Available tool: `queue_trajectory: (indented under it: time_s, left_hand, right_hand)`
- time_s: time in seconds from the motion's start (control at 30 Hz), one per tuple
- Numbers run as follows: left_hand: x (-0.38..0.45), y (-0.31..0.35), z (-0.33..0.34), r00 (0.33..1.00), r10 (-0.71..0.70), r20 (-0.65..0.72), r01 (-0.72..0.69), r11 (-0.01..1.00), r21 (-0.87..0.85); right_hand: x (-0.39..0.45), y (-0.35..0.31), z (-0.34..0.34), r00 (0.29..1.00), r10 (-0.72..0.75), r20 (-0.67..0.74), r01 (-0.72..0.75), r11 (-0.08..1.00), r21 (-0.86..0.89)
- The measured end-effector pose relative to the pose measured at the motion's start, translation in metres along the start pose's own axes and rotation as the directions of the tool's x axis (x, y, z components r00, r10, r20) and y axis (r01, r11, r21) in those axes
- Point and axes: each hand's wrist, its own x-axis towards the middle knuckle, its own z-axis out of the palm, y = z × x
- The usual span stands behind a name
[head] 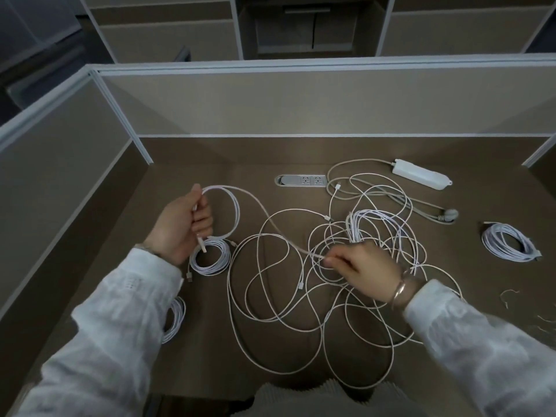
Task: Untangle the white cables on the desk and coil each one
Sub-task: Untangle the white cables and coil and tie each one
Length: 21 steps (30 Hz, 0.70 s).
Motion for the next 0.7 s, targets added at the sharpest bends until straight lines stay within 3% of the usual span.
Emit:
queue_trajectory:
  time_s: [0.1, 0.23, 0.33, 0.5, 0.57, 0.7]
  left_hand:
    - [0.003, -0.01, 0.014, 0.997, 0.065, -0.042, -0.06, 0.992, 0.111]
    - [0.0, -0.02, 0.034, 0.996, 0.088, -0.012, -0.084, 0.976, 0.199]
    - [-0.002, -0.028, 0.045, 0.995, 0.088, 0.036, -0.095, 0.961, 0.26]
    - [-0.007, -0.038, 0.056, 0.99, 0.072, 0.123, -0.109, 0.938, 0.33]
    - [-0.01, -0.041, 0.058, 0.981, 0.009, 0.192, -0.071, 0.947, 0.314]
    - [-0.016, -0.04, 0.062, 0.913, -0.243, 0.327, 0.193, 0.965, 0.179]
  right_hand:
    - [0.001, -0.038, -0.002, 0.991, -0.121, 0.063, 0.122, 0.992, -0.013]
    - [0.005, -0.071, -0.011, 0.978, -0.206, 0.041, 0.202, 0.975, 0.092]
    - [0.013, -0.082, -0.018, 0.978, -0.205, 0.028, 0.194, 0.957, 0.215]
    - [0.022, -0.085, -0.032, 0.983, -0.136, -0.121, 0.174, 0.899, 0.402]
    - [0.024, -0.081, -0.038, 0.985, -0.082, -0.151, 0.142, 0.886, 0.442]
    - [0.028, -0.069, -0.044, 0.973, 0.044, -0.227, 0.083, 0.849, 0.522]
